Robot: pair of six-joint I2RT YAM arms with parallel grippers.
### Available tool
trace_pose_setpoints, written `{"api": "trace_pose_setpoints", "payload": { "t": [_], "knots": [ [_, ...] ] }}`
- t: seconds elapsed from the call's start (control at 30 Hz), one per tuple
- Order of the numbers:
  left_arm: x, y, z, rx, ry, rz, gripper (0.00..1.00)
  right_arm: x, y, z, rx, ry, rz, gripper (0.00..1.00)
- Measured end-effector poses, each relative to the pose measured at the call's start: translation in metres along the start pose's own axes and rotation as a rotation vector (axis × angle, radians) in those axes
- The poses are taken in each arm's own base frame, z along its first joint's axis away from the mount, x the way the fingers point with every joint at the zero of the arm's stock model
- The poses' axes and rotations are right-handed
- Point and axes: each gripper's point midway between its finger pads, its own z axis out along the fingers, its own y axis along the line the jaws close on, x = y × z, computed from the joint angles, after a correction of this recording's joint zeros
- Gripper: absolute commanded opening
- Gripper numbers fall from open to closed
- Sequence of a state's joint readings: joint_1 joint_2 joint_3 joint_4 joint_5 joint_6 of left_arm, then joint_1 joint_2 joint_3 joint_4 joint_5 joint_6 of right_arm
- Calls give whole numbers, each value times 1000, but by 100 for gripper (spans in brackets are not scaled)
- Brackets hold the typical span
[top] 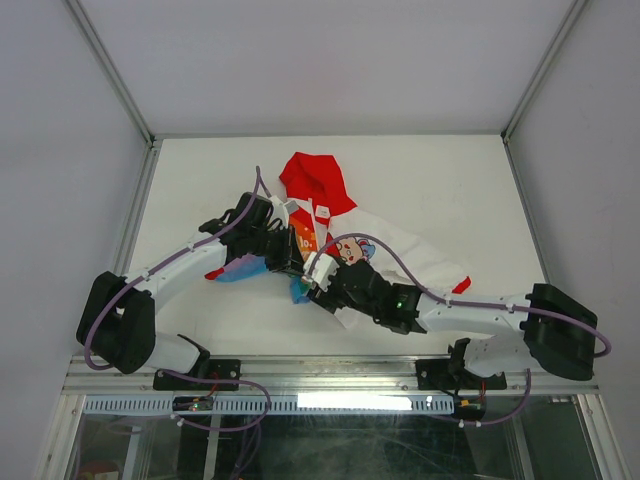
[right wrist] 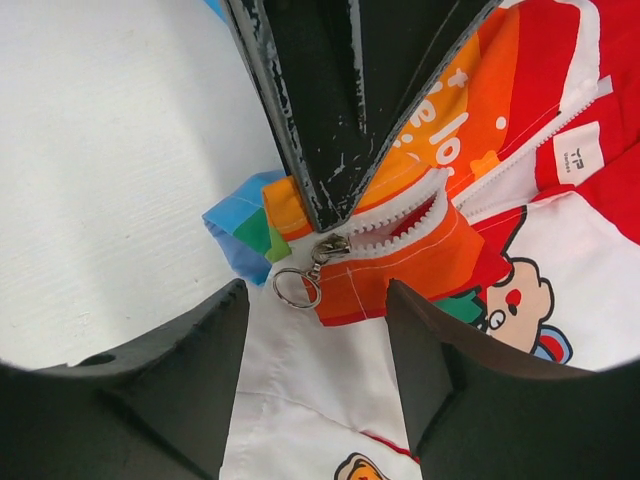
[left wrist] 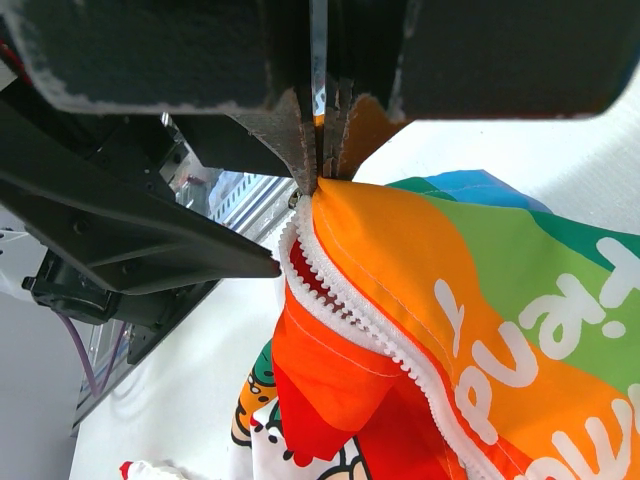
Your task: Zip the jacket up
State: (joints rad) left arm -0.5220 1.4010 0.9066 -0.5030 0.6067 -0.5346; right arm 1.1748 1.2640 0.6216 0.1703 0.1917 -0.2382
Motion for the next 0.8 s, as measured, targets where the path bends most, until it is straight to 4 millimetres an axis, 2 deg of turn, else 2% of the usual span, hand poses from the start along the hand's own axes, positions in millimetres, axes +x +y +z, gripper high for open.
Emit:
{"api": "trace_pose_setpoints", "payload": {
  "t": [0.3, 0.8],
  "knots": [
    [0, 0, 0, 0, 0, 0, 0, 5, -7, 10, 83, 11, 8, 57],
    [0, 0, 0, 0, 0, 0, 0, 10, -10, 5, 92, 36, -4, 39]
  ]
}}
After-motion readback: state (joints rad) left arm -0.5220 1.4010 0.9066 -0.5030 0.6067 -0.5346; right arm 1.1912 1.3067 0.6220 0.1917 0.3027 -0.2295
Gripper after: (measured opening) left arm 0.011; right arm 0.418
